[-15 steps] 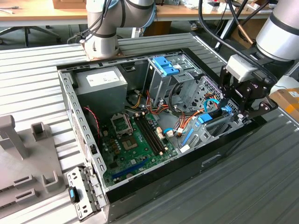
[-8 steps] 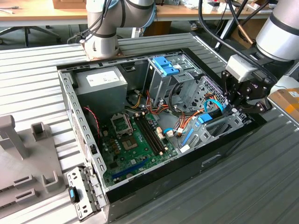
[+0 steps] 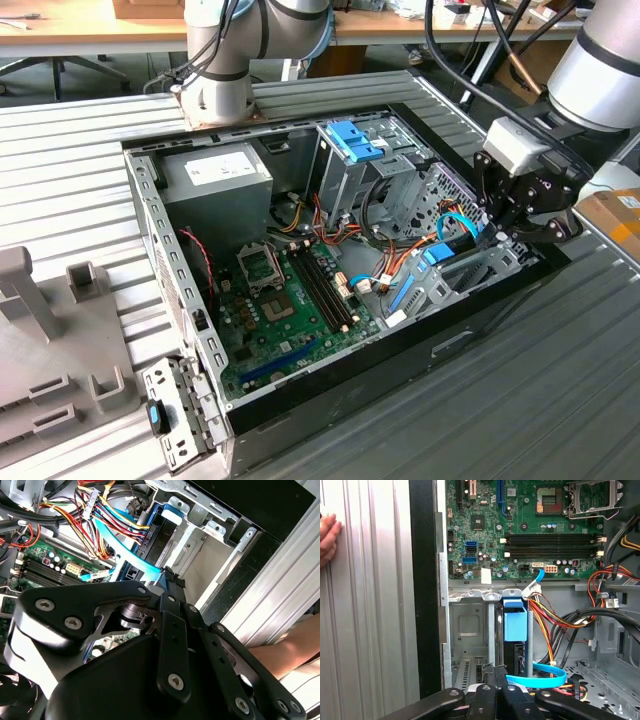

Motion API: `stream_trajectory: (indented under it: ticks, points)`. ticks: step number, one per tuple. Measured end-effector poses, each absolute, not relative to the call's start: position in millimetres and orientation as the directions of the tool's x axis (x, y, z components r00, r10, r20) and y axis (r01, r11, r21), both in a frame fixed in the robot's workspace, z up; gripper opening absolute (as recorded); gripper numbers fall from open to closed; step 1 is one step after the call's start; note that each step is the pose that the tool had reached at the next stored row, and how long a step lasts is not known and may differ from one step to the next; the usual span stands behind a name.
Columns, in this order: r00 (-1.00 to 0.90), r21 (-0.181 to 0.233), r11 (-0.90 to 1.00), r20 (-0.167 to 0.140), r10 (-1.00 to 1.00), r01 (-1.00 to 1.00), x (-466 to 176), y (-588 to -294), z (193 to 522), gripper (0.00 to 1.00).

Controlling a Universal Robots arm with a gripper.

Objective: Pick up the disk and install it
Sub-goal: 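Insert the first disk wire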

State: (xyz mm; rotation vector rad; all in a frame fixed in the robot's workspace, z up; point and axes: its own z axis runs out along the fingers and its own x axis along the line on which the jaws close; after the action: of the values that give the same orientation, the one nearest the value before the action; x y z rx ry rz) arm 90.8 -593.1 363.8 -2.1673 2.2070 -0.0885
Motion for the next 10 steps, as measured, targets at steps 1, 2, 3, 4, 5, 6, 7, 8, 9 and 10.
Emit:
stream_trajectory:
  ticks: [1, 2, 3, 4, 5, 6, 7, 8, 9, 10]
  points:
    - [-0.018, -0.074, 0.018, 0.007, -1.0, -0.997, 90, -590, 364, 0.11]
    - [-0.018, -0.074, 0.018, 0.007, -1.0, -0.997, 88, -585, 364, 0.11]
    - [-0.018, -0.074, 0.018, 0.007, -1.0, -0.997, 87, -580, 364, 0.11]
    - [-0.018, -0.074, 0.018, 0.007, -1.0, -0.997, 85, -575, 364, 0.11]
    - [-0.018, -0.074, 0.018, 0.007, -1.0, -0.997, 84, -571, 364, 0.11]
    - [-0.018, -0.074, 0.018, 0.007, -1.0, -0.997, 83, -568, 364, 0.11]
    - [-0.018, -0.074, 0.018, 0.007, -1.0, -0.997, 83, -557, 364, 0.11]
    - [-0.018, -0.074, 0.018, 0.006, -1.0, -0.997, 83, -552, 364, 0.11]
    - [-0.018, -0.074, 0.018, 0.007, -1.0, -0.997, 83, -552, 364, 0.11]
    - [-0.018, -0.074, 0.018, 0.007, -1.0, -0.997, 83, -551, 364, 0.11]
